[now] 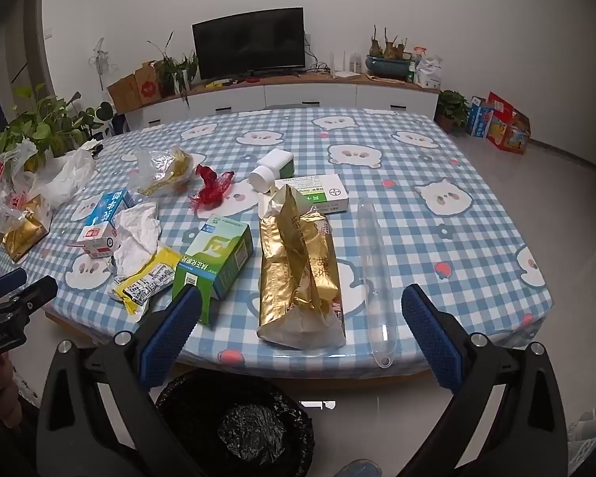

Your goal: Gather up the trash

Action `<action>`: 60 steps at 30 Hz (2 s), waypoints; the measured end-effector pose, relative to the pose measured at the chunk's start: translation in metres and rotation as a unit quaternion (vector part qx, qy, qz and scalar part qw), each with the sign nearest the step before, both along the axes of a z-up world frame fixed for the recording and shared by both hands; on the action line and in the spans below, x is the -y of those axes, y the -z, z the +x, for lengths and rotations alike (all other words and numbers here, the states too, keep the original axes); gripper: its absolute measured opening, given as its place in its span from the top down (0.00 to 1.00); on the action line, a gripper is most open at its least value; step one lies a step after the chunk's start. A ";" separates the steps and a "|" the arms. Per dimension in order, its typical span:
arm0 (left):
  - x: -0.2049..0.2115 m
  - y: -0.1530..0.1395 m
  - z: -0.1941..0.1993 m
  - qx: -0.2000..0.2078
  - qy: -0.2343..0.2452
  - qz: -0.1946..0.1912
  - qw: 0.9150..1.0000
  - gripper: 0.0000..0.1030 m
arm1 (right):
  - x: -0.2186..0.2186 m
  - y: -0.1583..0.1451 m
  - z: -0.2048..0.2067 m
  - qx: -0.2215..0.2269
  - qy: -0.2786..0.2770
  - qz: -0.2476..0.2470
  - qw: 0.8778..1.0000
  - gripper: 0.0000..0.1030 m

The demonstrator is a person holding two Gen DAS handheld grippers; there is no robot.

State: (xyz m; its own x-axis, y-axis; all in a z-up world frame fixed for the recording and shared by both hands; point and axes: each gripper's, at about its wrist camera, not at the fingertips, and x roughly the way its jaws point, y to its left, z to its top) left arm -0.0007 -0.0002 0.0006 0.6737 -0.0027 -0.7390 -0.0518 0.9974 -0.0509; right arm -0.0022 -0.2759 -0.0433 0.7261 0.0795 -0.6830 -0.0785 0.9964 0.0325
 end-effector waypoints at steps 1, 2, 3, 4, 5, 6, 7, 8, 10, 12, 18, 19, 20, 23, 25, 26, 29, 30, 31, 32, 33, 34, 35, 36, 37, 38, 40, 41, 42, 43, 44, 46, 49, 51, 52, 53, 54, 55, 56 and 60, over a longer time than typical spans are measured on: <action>0.000 0.000 0.000 0.001 0.000 -0.001 1.000 0.06 | 0.000 0.000 0.000 0.000 0.000 0.000 1.000 0.06; 0.001 0.000 0.000 0.001 0.000 -0.001 1.000 0.06 | 0.000 0.001 0.000 -0.002 -0.001 0.001 1.000 0.06; 0.004 0.002 0.000 0.000 0.000 0.001 1.000 0.06 | 0.000 0.001 0.000 -0.002 -0.001 0.001 1.000 0.06; 0.002 0.000 0.002 -0.002 0.000 -0.009 1.000 0.06 | 0.000 0.001 0.000 -0.003 0.000 0.001 1.000 0.06; 0.001 0.001 0.002 -0.004 0.000 -0.013 1.000 0.06 | 0.000 0.001 0.000 -0.003 -0.001 0.002 1.000 0.06; 0.004 0.001 0.003 -0.005 0.001 -0.007 1.000 0.06 | 0.000 0.001 0.001 -0.003 -0.001 0.002 1.000 0.06; 0.001 0.002 0.003 -0.006 0.003 -0.012 1.000 0.06 | 0.000 0.001 0.001 -0.002 0.000 0.001 1.000 0.06; 0.001 0.002 0.004 -0.007 0.003 -0.011 1.000 0.06 | 0.000 0.001 0.001 -0.002 0.002 0.001 1.000 0.06; 0.000 0.003 0.002 -0.005 0.004 -0.011 1.000 0.06 | -0.003 0.005 0.001 -0.001 0.002 0.002 1.000 0.06; 0.000 0.003 0.002 -0.005 0.004 -0.011 1.000 0.06 | -0.003 0.004 -0.001 0.000 0.001 -0.002 1.000 0.06; 0.001 0.004 0.002 -0.003 0.004 -0.009 1.000 0.06 | -0.005 0.003 0.000 -0.003 -0.003 -0.006 1.000 0.06; 0.001 0.004 0.002 -0.003 0.005 -0.009 1.000 0.06 | -0.005 0.003 0.000 -0.003 -0.003 -0.005 1.000 0.06; 0.001 0.004 0.002 -0.003 0.005 -0.008 1.000 0.06 | -0.005 0.003 0.000 -0.004 -0.003 -0.005 1.000 0.06; 0.001 0.004 0.001 -0.003 0.008 -0.009 1.000 0.06 | -0.005 0.003 0.001 -0.003 -0.004 -0.006 1.000 0.06; 0.000 0.005 0.002 -0.005 0.008 -0.009 1.000 0.06 | -0.005 0.004 0.001 -0.004 0.000 -0.004 1.000 0.06; 0.000 0.005 0.002 -0.007 0.008 -0.010 1.000 0.06 | -0.005 0.004 0.001 -0.005 0.000 -0.003 1.000 0.06; 0.000 0.005 0.003 -0.007 0.009 -0.007 1.000 0.06 | -0.007 0.005 0.001 -0.005 -0.003 -0.008 1.000 0.06; 0.000 0.004 0.002 -0.006 0.010 -0.006 1.000 0.06 | -0.007 0.005 0.001 -0.005 -0.004 -0.008 1.000 0.06; 0.000 0.004 0.002 -0.006 0.011 -0.006 1.000 0.06 | -0.007 0.005 0.001 -0.005 -0.004 -0.008 1.000 0.06; 0.001 0.004 0.002 -0.007 0.012 -0.006 1.000 0.06 | -0.008 0.005 0.001 -0.006 -0.005 -0.009 1.000 0.06; 0.001 0.004 0.002 -0.007 0.013 -0.006 1.000 0.06 | -0.008 0.006 0.002 -0.007 -0.005 -0.008 1.000 0.06; 0.001 0.004 0.002 -0.008 0.014 -0.006 1.000 0.06 | -0.007 0.006 0.002 -0.007 -0.005 -0.007 1.000 0.06; 0.002 0.004 0.002 -0.008 0.015 -0.006 1.000 0.06 | -0.007 0.006 0.002 -0.008 -0.005 -0.008 1.000 0.06; 0.002 0.004 0.002 -0.009 0.015 -0.006 1.000 0.06 | -0.008 0.006 0.002 -0.007 -0.005 -0.008 1.000 0.06; 0.002 0.004 0.003 -0.011 0.016 -0.005 1.000 0.06 | -0.007 0.006 0.002 -0.007 -0.004 -0.008 1.000 0.06; 0.002 0.004 0.003 -0.011 0.017 -0.005 1.000 0.06 | -0.007 0.006 0.002 -0.007 -0.005 -0.007 1.000 0.06; 0.003 0.002 0.003 -0.010 0.017 -0.006 1.000 0.06 | -0.008 0.007 0.001 -0.008 -0.007 -0.008 1.000 0.06; 0.002 0.001 0.002 -0.009 0.018 -0.007 1.000 0.06 | -0.009 0.007 0.001 -0.008 -0.009 -0.009 1.000 0.06; 0.002 0.001 0.001 -0.007 0.019 -0.007 1.000 0.06 | -0.009 0.007 0.001 -0.008 -0.010 -0.009 1.000 0.06; 0.002 0.000 0.001 -0.007 0.019 -0.007 1.000 0.06 | -0.009 0.007 0.000 -0.008 -0.011 -0.008 1.000 0.06; 0.002 -0.001 0.001 -0.006 0.019 -0.008 1.000 0.06 | -0.009 0.006 0.000 -0.008 -0.011 -0.006 1.000 0.06; 0.001 -0.001 0.001 -0.007 0.019 -0.012 1.000 0.06 | -0.009 0.006 -0.001 -0.008 -0.012 -0.005 1.000 0.06; 0.003 -0.002 -0.001 -0.007 0.019 -0.010 1.000 0.06 | -0.009 0.004 -0.001 -0.006 -0.014 -0.005 1.000 0.06; 0.004 -0.003 -0.001 -0.006 0.020 -0.010 1.000 0.06 | -0.010 0.004 -0.002 -0.006 -0.014 -0.004 1.000 0.06; 0.003 -0.003 0.000 -0.006 0.020 -0.011 1.000 0.06 | -0.010 0.003 -0.002 -0.006 -0.014 -0.004 1.000 0.06; 0.003 -0.003 -0.001 -0.006 0.021 -0.011 1.000 0.06 | -0.010 0.003 -0.002 -0.005 -0.014 -0.004 1.000 0.06; 0.004 -0.003 -0.001 -0.007 0.022 -0.012 1.000 0.06 | -0.009 0.003 -0.002 -0.005 -0.014 -0.004 1.000 0.06; 0.004 -0.004 -0.001 -0.007 0.022 -0.011 1.000 0.06 | -0.009 0.003 -0.002 -0.005 -0.014 -0.004 1.000 0.06; 0.004 -0.004 -0.001 -0.007 0.022 -0.011 1.000 0.06 | -0.009 0.003 -0.002 -0.005 -0.013 -0.005 1.000 0.06; 0.004 -0.003 -0.001 -0.006 0.021 -0.012 1.000 0.06 | -0.009 0.003 -0.002 -0.005 -0.013 -0.006 1.000 0.06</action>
State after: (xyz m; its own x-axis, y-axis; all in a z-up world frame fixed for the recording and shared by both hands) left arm -0.0015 -0.0041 0.0040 0.6631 -0.0484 -0.7469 -0.0105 0.9972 -0.0740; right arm -0.0045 -0.2667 -0.0462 0.7163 0.0909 -0.6918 -0.1043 0.9943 0.0226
